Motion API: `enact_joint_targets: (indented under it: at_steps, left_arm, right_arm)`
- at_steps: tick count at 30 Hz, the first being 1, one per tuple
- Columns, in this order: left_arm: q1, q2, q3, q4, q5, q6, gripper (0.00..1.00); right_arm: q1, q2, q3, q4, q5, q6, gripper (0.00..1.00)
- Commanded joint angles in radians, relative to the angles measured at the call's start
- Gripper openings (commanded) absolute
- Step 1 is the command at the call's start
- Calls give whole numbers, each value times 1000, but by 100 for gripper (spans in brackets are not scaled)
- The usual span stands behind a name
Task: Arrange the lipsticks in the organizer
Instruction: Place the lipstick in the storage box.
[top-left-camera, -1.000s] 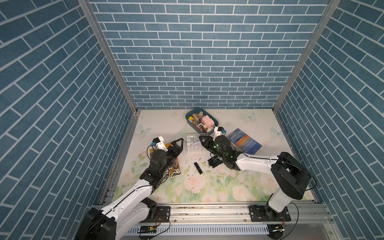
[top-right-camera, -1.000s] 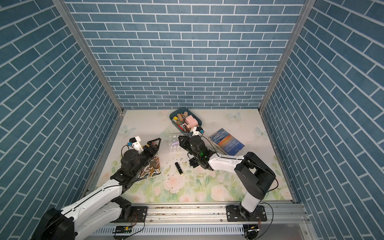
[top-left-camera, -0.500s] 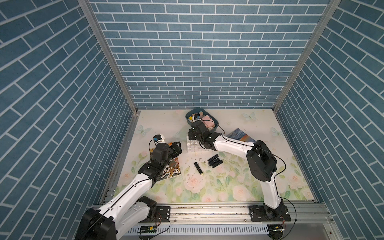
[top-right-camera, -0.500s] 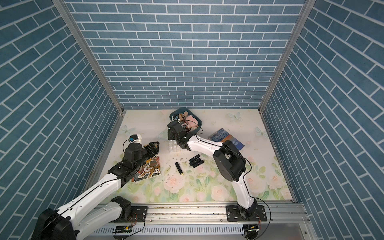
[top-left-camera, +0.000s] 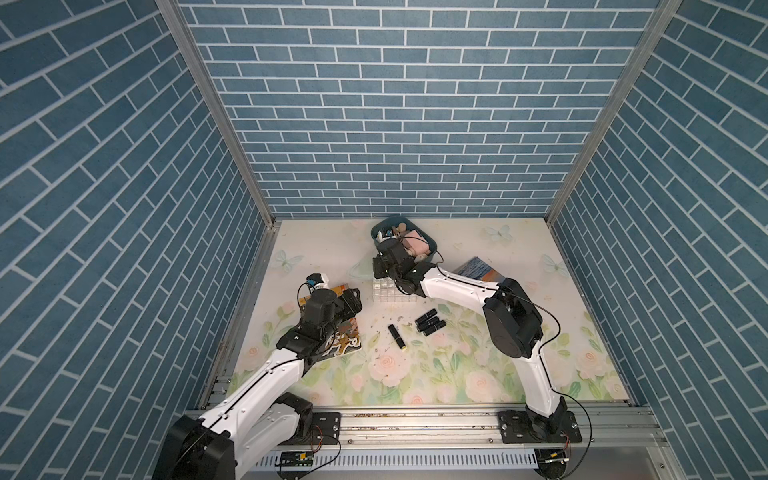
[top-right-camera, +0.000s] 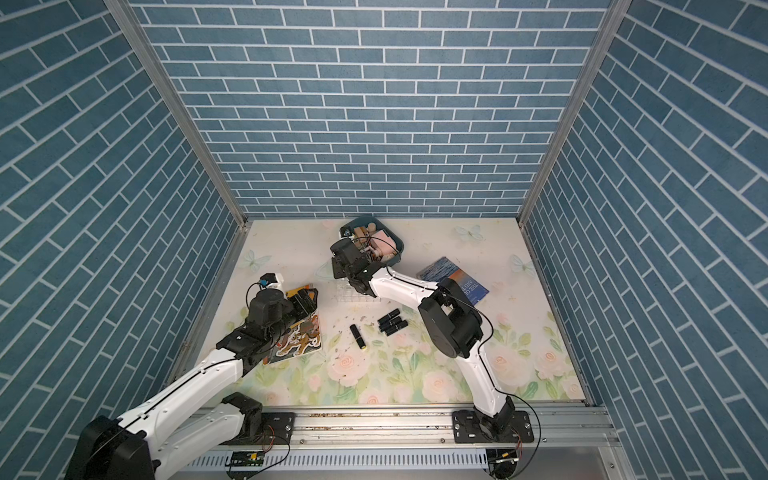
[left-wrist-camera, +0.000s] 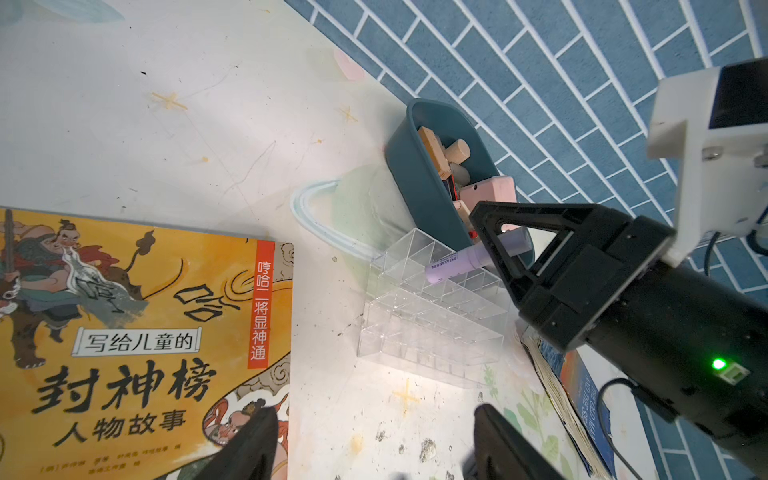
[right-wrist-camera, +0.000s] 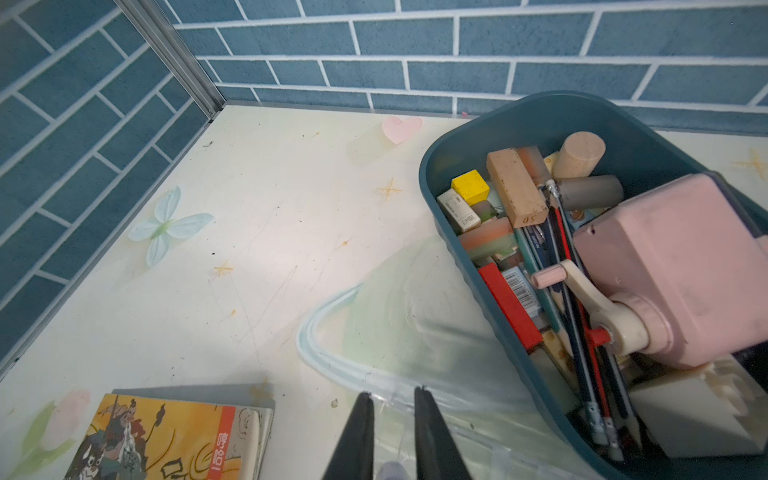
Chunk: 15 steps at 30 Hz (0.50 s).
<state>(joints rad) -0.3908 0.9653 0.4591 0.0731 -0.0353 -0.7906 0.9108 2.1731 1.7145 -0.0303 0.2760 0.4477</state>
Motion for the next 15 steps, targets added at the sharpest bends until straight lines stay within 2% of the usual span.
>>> enact_joint_targets:
  at_steps: [1, 15]
  left_arm:
    - [8, 16, -19, 23, 17, 19, 78]
    - [21, 28, -28, 40, 27, 24, 78]
  right_arm:
    - [1, -13, 49, -12, 23, -45, 0]
    - [-3, 116, 107, -18, 4, -59, 0]
